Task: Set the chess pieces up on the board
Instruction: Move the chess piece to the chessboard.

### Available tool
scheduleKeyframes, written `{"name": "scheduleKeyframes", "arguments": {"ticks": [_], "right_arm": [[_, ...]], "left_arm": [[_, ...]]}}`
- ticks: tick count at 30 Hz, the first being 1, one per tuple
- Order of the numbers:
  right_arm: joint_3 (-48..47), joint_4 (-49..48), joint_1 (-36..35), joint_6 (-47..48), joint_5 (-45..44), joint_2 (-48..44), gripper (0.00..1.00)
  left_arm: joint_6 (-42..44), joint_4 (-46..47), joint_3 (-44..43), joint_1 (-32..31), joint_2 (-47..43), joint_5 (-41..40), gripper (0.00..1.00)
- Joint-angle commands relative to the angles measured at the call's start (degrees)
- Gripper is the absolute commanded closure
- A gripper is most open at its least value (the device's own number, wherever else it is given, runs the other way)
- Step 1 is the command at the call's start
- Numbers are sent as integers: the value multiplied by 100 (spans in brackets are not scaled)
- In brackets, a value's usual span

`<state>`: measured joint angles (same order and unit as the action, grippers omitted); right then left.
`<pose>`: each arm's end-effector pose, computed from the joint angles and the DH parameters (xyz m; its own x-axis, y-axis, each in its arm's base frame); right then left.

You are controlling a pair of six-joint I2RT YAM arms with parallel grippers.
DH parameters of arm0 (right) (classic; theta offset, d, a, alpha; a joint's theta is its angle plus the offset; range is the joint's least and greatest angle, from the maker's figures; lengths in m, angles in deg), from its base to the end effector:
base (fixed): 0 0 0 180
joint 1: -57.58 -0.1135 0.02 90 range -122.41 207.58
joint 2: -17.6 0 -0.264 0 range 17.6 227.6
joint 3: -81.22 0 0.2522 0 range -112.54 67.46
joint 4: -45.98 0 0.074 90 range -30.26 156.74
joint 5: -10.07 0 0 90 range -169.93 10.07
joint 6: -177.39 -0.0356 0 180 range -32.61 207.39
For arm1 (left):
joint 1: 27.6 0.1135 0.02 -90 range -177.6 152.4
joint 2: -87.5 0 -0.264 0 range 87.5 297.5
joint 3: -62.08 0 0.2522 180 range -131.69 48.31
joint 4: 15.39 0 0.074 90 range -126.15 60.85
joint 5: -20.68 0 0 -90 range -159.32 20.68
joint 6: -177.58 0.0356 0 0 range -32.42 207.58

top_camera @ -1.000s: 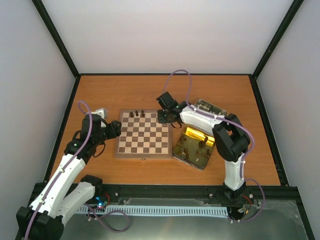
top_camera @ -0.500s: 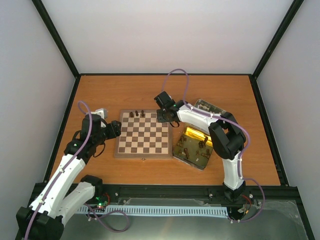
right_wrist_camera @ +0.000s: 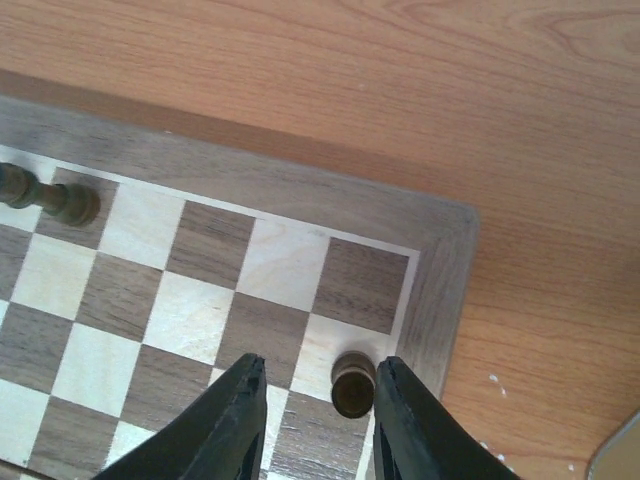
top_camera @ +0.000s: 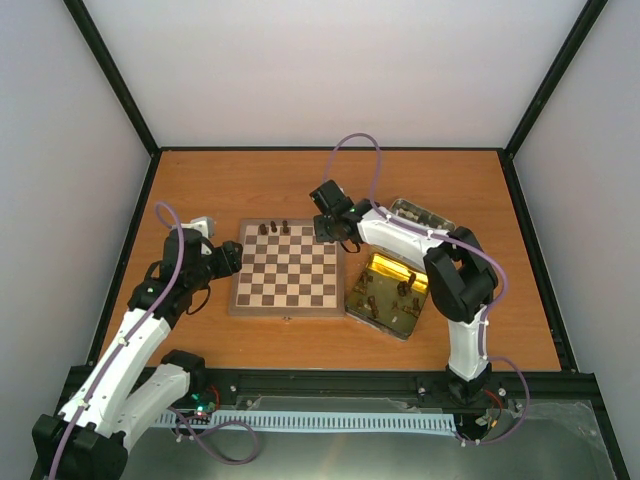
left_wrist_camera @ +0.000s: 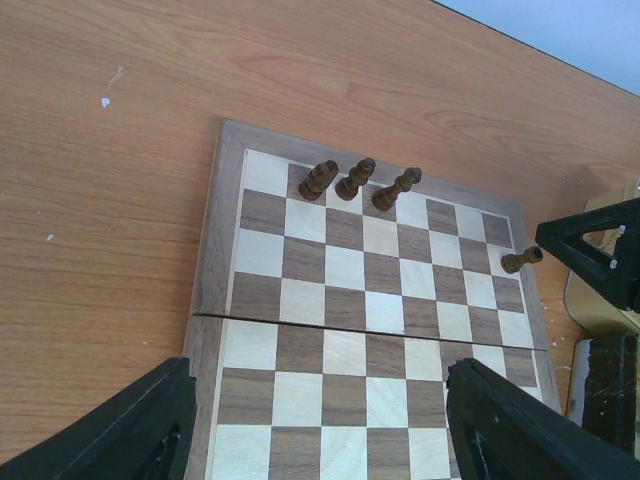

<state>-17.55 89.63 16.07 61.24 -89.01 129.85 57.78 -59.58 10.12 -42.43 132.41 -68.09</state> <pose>0.3216 0.2771 0.2074 -0.8247 -0.1488 -0.5456 -0.2527 0.9600 0.1202 0.1648 -0.0444 0.2647 -0.6419 -0.3440 -0.6853 -0.0537 0.9117 -0.4074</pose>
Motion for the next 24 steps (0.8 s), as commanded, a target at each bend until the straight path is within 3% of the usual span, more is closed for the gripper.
{"name": "scheduleKeyframes", "arguments": {"ticks": [1, 8, 14, 24], "right_arm": [[-81, 203, -49, -23, -332, 92, 68], [-219, 305, -49, -22, -261, 403, 69], [-384, 291, -49, 1, -422, 538, 88], [-678, 20, -46, 125, -619, 871, 90]], "left_arm": [[88, 54, -43, 24, -51, -80, 30], [80, 55, -45, 24, -50, -83, 30], [80, 68, -43, 24, -35, -80, 30], [90, 55, -56, 24, -53, -80, 30]]}}
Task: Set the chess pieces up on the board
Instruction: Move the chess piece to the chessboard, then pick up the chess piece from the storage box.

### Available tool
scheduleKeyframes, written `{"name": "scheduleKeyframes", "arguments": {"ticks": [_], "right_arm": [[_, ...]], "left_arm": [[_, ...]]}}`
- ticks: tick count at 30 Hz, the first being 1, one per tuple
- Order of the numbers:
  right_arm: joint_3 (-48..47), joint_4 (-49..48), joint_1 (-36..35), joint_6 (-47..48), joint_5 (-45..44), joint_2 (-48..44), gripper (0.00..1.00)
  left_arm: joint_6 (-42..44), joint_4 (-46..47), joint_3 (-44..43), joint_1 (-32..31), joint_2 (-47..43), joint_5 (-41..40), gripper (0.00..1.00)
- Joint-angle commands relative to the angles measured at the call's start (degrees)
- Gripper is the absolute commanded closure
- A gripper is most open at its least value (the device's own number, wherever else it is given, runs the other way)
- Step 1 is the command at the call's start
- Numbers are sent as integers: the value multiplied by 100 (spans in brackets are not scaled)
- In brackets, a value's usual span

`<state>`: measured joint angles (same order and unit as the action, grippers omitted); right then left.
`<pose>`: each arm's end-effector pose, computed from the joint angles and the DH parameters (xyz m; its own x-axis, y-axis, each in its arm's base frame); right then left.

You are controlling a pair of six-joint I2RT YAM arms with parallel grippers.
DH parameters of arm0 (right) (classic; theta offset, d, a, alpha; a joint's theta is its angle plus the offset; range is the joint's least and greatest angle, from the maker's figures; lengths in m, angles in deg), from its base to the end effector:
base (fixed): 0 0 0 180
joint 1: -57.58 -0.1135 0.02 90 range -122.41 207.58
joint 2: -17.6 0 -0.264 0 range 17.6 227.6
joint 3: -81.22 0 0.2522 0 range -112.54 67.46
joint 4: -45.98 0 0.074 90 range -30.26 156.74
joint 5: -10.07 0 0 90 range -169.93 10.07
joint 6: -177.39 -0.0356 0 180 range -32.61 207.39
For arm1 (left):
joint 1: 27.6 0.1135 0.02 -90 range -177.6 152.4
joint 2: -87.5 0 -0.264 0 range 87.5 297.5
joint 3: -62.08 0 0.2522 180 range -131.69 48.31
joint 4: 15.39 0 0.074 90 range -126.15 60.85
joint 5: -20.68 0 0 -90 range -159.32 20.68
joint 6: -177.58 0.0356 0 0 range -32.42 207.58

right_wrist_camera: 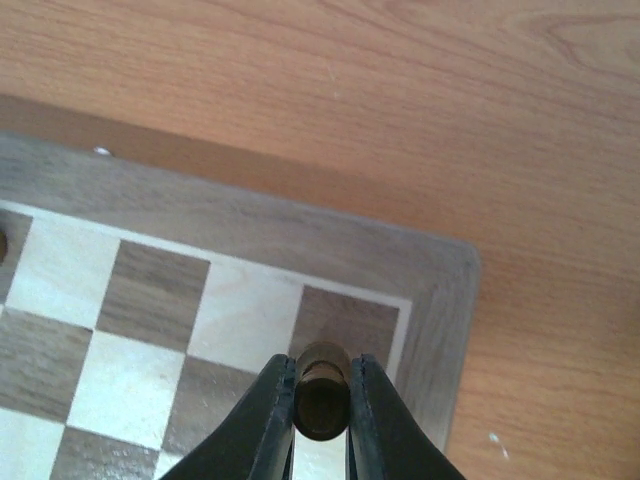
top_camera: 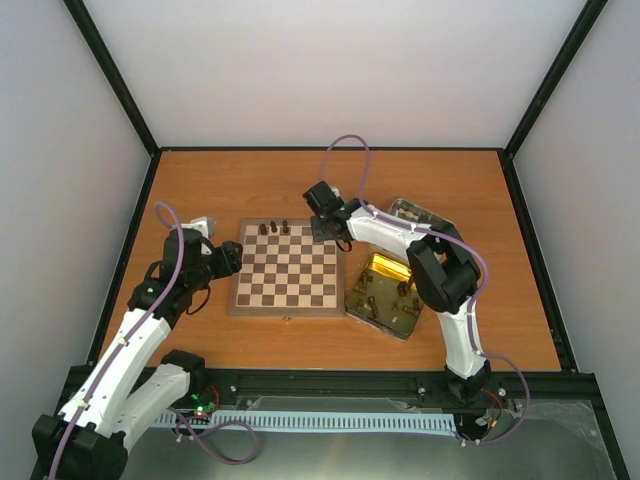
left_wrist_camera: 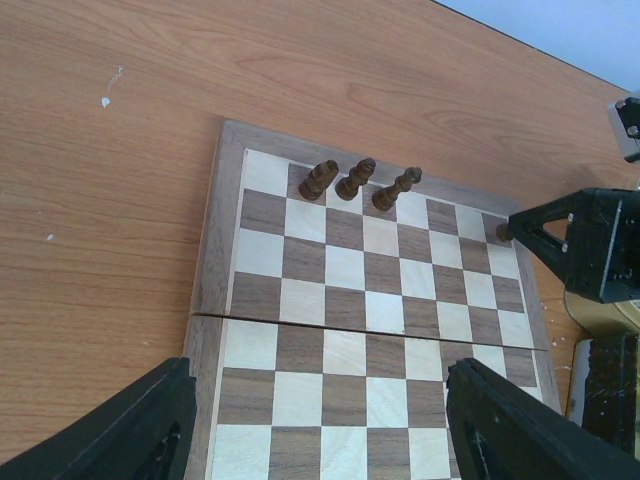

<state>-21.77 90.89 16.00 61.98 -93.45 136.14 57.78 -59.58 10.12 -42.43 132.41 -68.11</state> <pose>0.3366 0.2875 0.1833 -0.8277 -0.1766 -0.5326 -0.2257 0.9738 0.0278 0.1648 -0.0444 0.2647 -0.6417 -0.3441 -0.6854 -0.0539 0.9117 -0.4072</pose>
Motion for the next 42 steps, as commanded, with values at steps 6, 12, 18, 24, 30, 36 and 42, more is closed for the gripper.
{"name": "scheduleKeyframes", "arguments": {"ticks": [6, 12, 18, 24, 30, 36, 42], "right_arm": [[-259, -32, -34, -57, -265, 367, 89], [-308, 43, -18, -152, -286, 433, 85], [-479, 141, 1, -124, 291, 121, 63], [-244, 264, 8, -168, 252, -786, 55], [1467, 378, 62, -653, -451, -2195, 56], [3177, 979, 198, -1582, -933, -3586, 61], [4107, 1152, 538, -2145, -991, -4095, 63]], "left_arm": [[80, 51, -52, 24, -77, -83, 30], [80, 41, -48, 24, -89, -87, 30], [74, 38, -51, 24, -115, -90, 30], [77, 56, -48, 25, -135, -73, 30], [80, 105, -30, 24, -192, -7, 31], [106, 146, -17, 24, -169, 79, 30], [119, 160, -20, 24, -116, 138, 30]]}}
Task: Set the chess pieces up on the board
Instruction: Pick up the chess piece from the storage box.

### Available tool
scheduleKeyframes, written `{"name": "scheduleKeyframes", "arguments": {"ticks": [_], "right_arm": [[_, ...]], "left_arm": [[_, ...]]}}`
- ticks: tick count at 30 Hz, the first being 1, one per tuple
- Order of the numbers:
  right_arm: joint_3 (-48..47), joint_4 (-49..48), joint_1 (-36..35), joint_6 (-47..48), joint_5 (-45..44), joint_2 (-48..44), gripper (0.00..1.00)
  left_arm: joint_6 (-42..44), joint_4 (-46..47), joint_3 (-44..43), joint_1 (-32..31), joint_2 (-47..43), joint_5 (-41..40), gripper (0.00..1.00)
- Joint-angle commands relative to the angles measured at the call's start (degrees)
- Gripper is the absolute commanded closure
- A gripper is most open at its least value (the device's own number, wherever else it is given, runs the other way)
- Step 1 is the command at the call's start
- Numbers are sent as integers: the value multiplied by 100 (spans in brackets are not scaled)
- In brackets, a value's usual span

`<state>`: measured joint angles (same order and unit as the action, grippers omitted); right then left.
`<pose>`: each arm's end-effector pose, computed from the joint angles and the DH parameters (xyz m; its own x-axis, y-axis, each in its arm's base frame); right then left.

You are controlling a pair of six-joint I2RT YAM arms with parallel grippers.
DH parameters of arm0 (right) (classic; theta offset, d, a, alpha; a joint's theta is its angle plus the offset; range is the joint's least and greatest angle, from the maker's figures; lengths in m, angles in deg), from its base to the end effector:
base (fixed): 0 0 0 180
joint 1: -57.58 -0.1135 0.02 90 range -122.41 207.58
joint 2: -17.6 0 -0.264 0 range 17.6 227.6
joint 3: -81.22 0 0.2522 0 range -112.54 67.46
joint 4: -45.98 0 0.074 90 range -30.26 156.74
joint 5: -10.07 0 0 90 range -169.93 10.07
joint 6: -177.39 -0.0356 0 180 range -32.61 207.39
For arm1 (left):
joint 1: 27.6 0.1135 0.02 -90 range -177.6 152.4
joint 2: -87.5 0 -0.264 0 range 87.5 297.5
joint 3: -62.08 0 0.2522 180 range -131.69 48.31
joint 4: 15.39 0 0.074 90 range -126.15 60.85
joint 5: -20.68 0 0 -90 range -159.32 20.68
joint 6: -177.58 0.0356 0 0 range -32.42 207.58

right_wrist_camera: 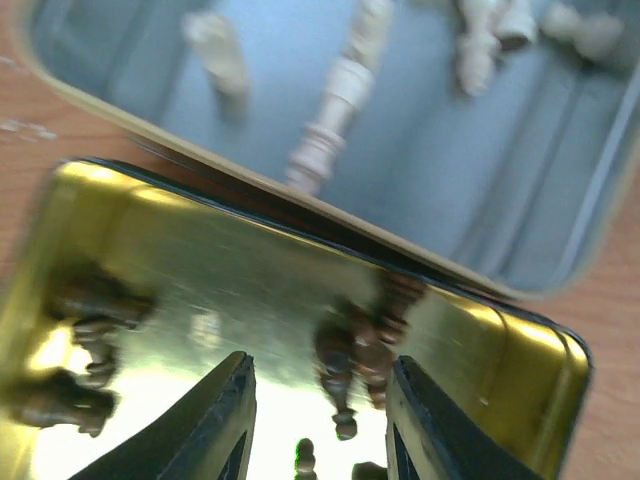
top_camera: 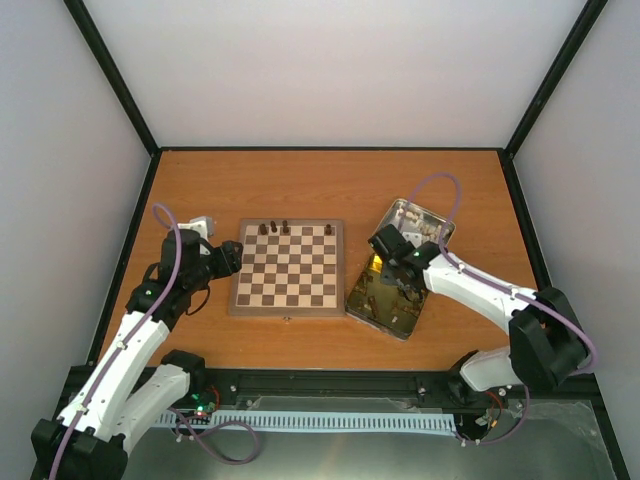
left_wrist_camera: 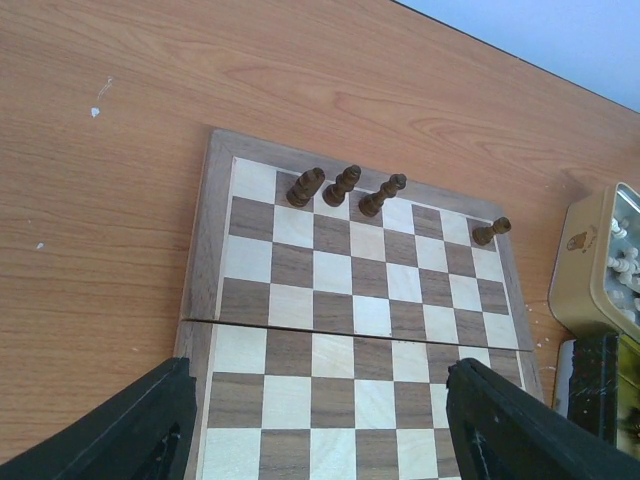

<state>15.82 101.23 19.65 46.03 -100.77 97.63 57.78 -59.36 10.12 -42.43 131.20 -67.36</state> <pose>0.2091 0.1469 0.2091 -0.8717 0.1036 -0.4789 0.1307 0.9912 -0.0234 0.1618 -0.0441 0.2682 -0.6301 -0.3470 -0.6947 -0.0351 0.9064 -0.4209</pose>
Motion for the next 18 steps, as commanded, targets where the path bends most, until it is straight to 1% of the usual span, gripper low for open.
{"name": "scheduleKeyframes", "arguments": {"ticks": [1, 5, 12, 16, 18], "right_arm": [[411, 38, 225, -536, -180, -240, 64], [652, -272, 313, -444, 299, -154, 74], [1004, -498, 313, -513, 770, -187, 75], [1123, -589, 318, -556, 825, -148, 76], [1154, -681, 313, -512, 833, -101, 79]], "left_arm": [[115, 138, -21, 24, 6, 69, 30], [123, 122, -21, 24, -3, 58, 30], [106, 136, -21, 23, 9, 50, 30], [110, 143, -20, 24, 49, 73, 30], [115, 148, -19, 24, 59, 77, 30]]}}
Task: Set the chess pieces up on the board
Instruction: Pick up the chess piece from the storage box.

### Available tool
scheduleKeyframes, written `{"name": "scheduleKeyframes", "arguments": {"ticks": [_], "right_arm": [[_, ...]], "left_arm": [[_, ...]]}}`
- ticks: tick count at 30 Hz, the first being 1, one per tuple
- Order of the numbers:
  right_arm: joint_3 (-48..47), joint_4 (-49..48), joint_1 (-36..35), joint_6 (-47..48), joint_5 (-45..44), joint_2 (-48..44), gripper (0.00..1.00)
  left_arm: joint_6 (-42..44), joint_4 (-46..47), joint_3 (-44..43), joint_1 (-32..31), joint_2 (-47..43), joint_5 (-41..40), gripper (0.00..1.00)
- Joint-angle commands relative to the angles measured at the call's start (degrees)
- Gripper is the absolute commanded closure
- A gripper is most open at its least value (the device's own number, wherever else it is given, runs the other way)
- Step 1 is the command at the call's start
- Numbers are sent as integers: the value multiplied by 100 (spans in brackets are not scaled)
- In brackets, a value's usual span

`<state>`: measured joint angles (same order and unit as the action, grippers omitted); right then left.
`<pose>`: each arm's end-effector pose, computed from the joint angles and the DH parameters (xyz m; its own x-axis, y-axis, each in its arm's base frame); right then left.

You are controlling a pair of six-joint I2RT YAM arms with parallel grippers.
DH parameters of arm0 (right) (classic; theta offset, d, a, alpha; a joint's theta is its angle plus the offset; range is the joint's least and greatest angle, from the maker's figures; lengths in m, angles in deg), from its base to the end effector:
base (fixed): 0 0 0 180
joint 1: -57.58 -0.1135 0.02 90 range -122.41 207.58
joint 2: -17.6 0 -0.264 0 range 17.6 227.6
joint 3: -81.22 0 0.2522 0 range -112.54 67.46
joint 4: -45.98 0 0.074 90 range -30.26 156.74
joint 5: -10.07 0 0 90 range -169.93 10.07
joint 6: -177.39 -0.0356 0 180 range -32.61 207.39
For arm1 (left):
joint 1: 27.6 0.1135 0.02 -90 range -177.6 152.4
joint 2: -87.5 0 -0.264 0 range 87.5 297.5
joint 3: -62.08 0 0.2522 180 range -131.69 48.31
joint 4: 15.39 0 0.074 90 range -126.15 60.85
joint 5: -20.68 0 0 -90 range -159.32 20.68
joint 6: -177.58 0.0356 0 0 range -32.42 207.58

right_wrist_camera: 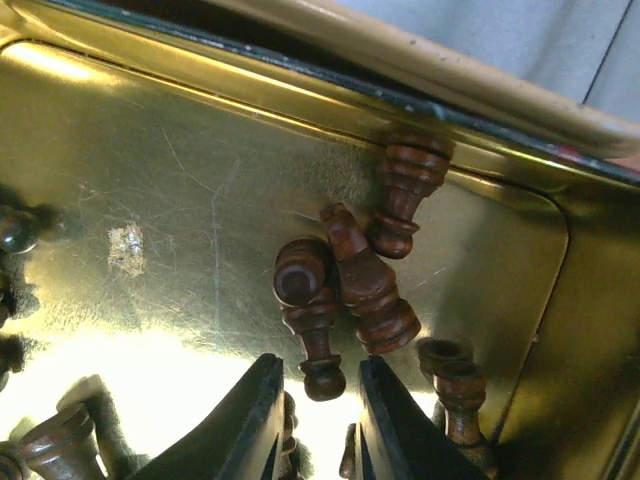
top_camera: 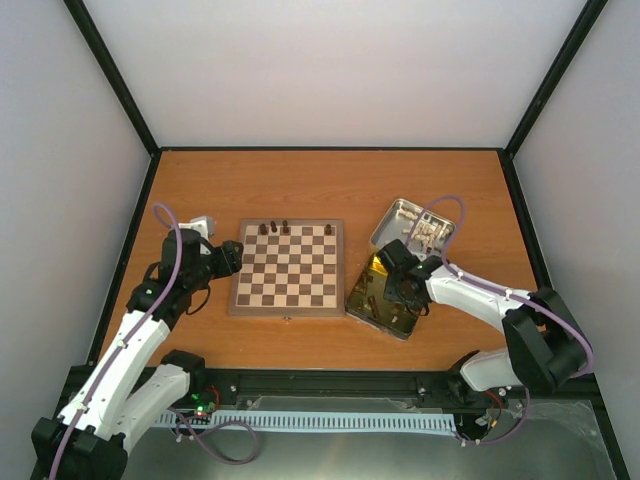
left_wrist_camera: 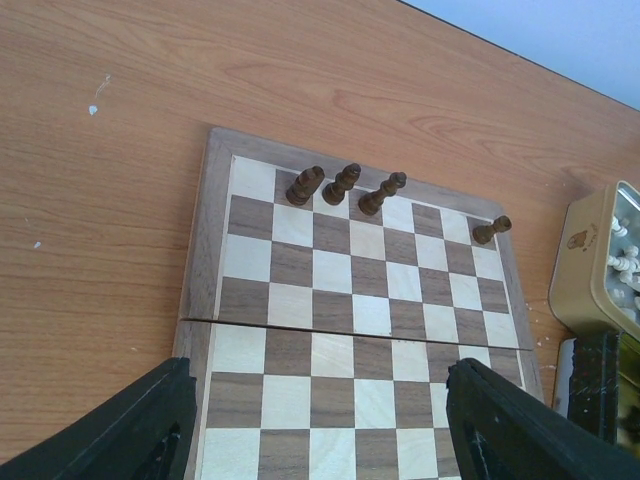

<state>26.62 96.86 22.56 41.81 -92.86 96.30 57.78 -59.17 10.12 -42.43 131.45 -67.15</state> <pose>0.1902 0.1235 0.1644 -0.9192 0.2059 -0.3357 0.2067 0.9778 0.0338 0.1626 -0.0445 0.2678 -0.6322 -0.3463 -0.6931 -0.0331 0.9058 -0.4224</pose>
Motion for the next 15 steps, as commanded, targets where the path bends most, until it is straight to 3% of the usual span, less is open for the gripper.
{"name": "scheduleKeyframes", "arguments": {"ticks": [1, 8, 15], "right_arm": [[96, -284, 29, -86, 25, 59, 79], [187, -538, 31, -21, -173, 247, 82], [167, -504, 31, 118, -285, 56, 95]], "left_arm": [[115, 124, -20, 20, 35, 55, 30], [120, 128, -25, 22, 56, 73, 30], [115, 119, -30, 24, 38, 82, 30]]}}
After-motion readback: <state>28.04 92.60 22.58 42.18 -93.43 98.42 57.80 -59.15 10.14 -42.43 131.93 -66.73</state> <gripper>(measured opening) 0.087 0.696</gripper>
